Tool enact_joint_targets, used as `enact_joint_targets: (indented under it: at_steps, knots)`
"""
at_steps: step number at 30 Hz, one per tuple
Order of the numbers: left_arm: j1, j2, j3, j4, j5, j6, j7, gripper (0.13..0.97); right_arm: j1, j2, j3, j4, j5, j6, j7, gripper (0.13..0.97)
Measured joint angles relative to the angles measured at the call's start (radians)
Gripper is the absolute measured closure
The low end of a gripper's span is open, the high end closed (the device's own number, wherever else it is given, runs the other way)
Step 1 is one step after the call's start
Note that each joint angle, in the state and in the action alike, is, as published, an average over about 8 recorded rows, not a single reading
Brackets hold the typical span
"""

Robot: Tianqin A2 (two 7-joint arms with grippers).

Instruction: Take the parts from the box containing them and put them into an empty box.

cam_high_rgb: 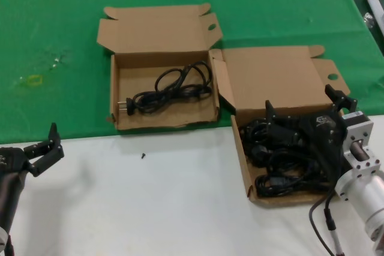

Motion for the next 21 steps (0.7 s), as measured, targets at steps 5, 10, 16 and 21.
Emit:
enact_joint_targets:
  at_steps: [5, 10, 16, 21]
  knots:
    - [0.0, 0.0, 0.0, 0.0, 0.0, 0.0, 0.0, 0.132, 0.0, 0.0, 0.0, 0.0, 0.0, 0.0, 0.0, 0.129]
    - [0.0, 0.0, 0.0, 0.0, 0.0, 0.0, 0.0, 0.132, 0.0, 0.0, 0.0, 0.0, 0.0, 0.0, 0.0, 0.129]
    - [0.0, 0.0, 0.0, 0.0, 0.0, 0.0, 0.0, 0.132, 0.0, 0.0, 0.0, 0.0, 0.0, 0.0, 0.0, 0.129]
    - [0.0, 0.0, 0.0, 0.0, 0.0, 0.0, 0.0, 0.132, 0.0, 0.0, 0.0, 0.0, 0.0, 0.0, 0.0, 0.129]
